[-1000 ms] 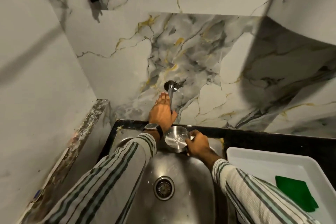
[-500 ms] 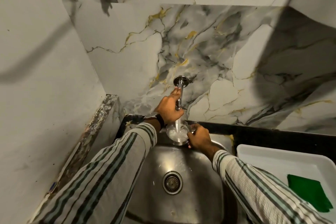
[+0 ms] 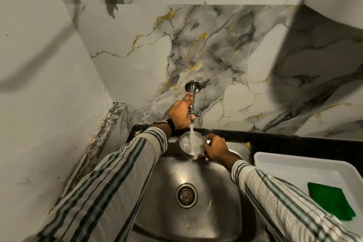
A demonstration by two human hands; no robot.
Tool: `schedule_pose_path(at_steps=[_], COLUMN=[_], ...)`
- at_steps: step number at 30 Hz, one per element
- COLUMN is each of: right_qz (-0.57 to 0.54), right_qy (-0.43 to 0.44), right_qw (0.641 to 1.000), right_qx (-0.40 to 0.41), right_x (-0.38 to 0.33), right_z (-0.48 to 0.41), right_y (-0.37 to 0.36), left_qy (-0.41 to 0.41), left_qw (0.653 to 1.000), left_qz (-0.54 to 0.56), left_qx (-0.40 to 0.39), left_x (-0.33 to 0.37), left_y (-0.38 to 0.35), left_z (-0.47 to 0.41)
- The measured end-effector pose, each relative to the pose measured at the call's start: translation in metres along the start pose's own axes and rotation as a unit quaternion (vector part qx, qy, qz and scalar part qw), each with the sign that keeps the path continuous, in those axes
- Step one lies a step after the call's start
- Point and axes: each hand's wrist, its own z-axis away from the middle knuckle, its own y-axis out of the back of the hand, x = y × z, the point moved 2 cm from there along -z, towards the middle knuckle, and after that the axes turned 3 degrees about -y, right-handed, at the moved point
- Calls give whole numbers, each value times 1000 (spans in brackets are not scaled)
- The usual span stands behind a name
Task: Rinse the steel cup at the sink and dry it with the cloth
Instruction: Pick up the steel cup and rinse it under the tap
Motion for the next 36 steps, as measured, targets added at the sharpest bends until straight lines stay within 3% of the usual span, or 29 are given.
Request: schedule_pose_path(at_steps=[36], right_qz=[2], right_qy=[22], right_qw=[999], right_qx=[41], right_x=[12], right_z=[19], right_y=[5], left_qy=[-7], left_qw=[998], left_qz=[10], left_qx=[57], left_x=[12], left_y=[0], left_z=[12])
